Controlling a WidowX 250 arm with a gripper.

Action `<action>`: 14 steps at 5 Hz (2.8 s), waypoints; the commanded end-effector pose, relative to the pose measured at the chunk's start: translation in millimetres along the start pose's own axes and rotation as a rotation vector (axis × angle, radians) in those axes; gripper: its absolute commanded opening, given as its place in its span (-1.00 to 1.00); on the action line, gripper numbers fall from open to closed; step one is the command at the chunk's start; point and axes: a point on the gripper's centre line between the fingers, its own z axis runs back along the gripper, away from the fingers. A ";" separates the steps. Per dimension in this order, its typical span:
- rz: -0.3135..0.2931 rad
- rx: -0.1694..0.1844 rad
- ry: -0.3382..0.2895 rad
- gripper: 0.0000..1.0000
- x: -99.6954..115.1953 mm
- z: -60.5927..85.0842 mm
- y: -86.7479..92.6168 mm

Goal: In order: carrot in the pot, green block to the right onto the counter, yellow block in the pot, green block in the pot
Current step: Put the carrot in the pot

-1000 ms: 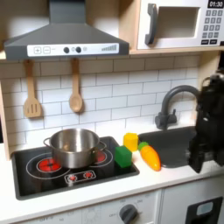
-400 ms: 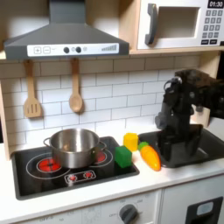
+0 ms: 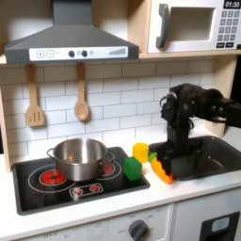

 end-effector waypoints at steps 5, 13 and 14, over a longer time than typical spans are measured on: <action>-0.116 -0.025 0.029 1.00 69.5 -47.3 1.7; 0.221 0.191 -0.414 -1.00 80.2 53.0 120.4; 0.278 0.240 -0.468 -1.00 82.6 53.6 143.2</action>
